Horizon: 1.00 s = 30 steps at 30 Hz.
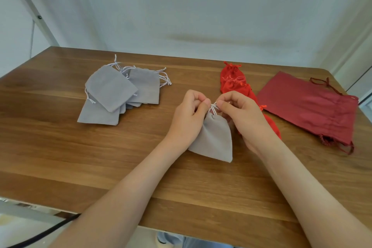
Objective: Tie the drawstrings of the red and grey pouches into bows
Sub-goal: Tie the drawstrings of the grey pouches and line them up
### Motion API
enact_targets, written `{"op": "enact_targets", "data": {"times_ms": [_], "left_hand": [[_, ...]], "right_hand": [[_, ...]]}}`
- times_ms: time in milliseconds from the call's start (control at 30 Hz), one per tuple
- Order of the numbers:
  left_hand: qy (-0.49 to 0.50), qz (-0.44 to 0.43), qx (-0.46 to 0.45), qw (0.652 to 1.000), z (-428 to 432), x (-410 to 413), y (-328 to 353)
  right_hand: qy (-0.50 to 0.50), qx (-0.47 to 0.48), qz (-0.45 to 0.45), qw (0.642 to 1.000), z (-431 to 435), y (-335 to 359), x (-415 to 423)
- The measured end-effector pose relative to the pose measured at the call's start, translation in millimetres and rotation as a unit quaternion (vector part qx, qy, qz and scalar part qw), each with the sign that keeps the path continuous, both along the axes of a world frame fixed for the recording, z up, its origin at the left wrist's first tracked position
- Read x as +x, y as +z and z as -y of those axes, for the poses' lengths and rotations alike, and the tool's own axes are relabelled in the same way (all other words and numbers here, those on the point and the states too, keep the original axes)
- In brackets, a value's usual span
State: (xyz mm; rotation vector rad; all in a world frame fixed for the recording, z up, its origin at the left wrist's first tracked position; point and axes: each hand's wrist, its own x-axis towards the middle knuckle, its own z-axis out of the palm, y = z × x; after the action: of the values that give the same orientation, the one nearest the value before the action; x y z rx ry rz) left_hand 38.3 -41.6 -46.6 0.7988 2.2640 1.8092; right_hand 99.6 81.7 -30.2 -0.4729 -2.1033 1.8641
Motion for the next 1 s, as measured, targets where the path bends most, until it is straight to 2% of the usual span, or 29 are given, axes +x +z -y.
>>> {"op": "enact_targets", "data": {"times_ms": [100,200,400,533,767,867,1000], "left_hand": [[-0.021,0.037,-0.012,0.999,2.4,-3.5,-0.7],[-0.08,0.088,0.025,0.993,3.2,-4.6,-0.8],[-0.128,0.154,0.04,0.979,2.6,-8.0,-1.5],[-0.121,0.171,0.029,0.977,4.2,-9.3,2.7],[-0.063,0.128,-0.011,0.99,4.2,-8.2,3.2],[-0.023,0.088,-0.007,0.996,4.1,-8.9,3.7],[0.018,0.046,0.0,0.999,3.7,-7.2,2.6]], "right_hand": [[-0.008,0.103,-0.015,0.995,-3.5,-2.1,-0.1],[0.0,0.163,-0.032,0.986,-6.4,-0.6,-0.1],[-0.01,0.228,-0.058,0.972,-5.4,0.3,0.6],[-0.023,0.255,-0.069,0.964,-3.9,0.0,0.6],[-0.061,0.247,-0.082,0.964,-1.9,1.1,1.9],[-0.073,0.232,-0.048,0.969,-1.6,-0.3,2.1],[-0.027,0.16,0.016,0.987,-0.8,-1.8,1.3]]}}
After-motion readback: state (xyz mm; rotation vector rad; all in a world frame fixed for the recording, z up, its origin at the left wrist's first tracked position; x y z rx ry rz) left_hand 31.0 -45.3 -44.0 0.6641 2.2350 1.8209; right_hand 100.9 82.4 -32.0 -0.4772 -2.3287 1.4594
